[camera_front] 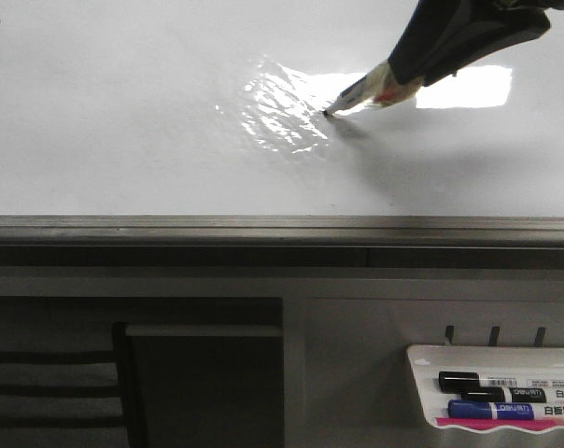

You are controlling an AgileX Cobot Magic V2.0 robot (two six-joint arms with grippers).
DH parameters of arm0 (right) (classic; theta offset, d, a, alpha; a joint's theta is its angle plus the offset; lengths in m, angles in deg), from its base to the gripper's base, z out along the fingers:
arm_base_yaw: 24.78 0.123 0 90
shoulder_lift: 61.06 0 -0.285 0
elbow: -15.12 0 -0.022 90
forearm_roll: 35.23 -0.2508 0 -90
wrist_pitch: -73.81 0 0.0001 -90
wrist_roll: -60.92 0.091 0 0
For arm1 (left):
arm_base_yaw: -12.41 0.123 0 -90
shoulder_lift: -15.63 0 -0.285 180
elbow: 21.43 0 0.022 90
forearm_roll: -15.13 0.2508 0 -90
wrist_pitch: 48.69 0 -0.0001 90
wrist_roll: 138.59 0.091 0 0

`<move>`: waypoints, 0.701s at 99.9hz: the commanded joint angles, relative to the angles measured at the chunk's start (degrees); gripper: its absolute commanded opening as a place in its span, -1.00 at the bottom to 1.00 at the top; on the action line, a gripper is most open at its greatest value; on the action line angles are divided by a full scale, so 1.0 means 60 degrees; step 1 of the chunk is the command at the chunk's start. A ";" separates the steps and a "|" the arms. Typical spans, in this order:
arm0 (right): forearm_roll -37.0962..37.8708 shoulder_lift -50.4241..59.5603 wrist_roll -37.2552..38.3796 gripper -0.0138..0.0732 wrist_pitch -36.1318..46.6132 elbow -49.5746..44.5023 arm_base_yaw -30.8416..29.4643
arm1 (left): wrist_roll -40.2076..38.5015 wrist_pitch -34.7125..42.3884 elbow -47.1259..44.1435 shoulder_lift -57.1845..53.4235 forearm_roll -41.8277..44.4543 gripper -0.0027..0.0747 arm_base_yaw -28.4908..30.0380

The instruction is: Write number 7 on whiteboard

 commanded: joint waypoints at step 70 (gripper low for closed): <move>0.0186 0.0527 -0.0001 -0.81 -0.0632 -0.0346 0.0089 | -0.0028 0.1308 0.0254 -0.0031 -0.0219 -0.64 0.0028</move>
